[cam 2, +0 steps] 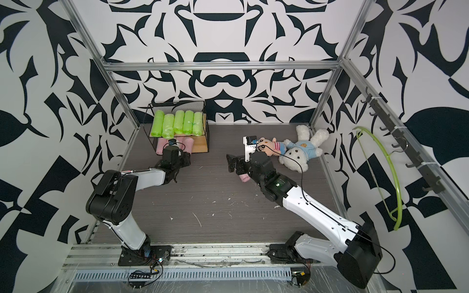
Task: Sort the rolls of trash bags by color and place them on the shelf
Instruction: Place the roll of trash bags on the shelf.
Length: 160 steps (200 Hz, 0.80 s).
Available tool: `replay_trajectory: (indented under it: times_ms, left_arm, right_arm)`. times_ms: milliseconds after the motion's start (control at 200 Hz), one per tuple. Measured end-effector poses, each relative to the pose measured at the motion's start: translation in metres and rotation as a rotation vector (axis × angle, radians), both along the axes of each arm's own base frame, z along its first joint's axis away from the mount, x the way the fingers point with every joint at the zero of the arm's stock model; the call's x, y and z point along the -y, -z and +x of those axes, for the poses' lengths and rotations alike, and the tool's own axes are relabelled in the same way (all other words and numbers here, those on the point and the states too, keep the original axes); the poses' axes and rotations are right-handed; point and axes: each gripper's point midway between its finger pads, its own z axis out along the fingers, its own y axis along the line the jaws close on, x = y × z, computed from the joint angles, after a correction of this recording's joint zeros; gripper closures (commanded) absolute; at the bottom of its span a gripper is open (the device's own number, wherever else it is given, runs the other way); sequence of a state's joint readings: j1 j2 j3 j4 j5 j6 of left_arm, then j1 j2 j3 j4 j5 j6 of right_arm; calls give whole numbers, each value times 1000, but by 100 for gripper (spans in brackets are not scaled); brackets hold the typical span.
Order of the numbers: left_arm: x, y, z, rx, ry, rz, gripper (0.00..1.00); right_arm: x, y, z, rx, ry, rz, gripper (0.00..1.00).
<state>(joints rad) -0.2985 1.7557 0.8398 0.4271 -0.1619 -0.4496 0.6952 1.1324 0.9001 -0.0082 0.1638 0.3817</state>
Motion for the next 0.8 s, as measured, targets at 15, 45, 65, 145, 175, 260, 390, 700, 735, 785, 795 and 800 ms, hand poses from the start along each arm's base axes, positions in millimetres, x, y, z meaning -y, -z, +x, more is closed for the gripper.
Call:
replay_trajectory:
  times_ms: [15,45,65,145,175,260,390,700,735,785,795,800]
  left_arm:
    - [0,1,1,1,-1,1,87]
    - [0,3,2,-2,-3,3,86]
    - [0,4,2,-2,-5,4,85]
    - [-1,7,5,-5,-13,11,83]
    - [-1,7,6,-3,-14,12,82]
    - [-1,5,10,5,-20,14,79]
    - [-1,0,19,26,-31,14,76]
    - [0,17,33,14,-55,19,71]
    - [0,20,35,14,-57,16,70]
    - [0,23,36,13,-59,14,70]
    - [0,23,36,14,-60,13,70]
    - [0,23,36,15,-60,14,70]
  right_arm:
    - [0,1,0,-1,-1,-1,1]
    - [-1,1,0,-3,-3,-2,1]
    - [-1,2,0,-5,-3,-3,1]
    - [-2,3,0,-8,-6,-4,1]
    - [-2,3,0,-7,-6,-3,1]
    - [-3,2,0,-4,-10,2,1]
    - [-3,2,0,-5,-12,3,1]
    - [-2,1,-1,-6,-11,5,1]
    - [-2,1,-1,-6,-11,5,1]
    - [-2,0,-2,-7,-11,6,1]
    - [-2,0,-2,-7,-11,6,1]
    - [-2,0,-2,-7,-11,6,2]
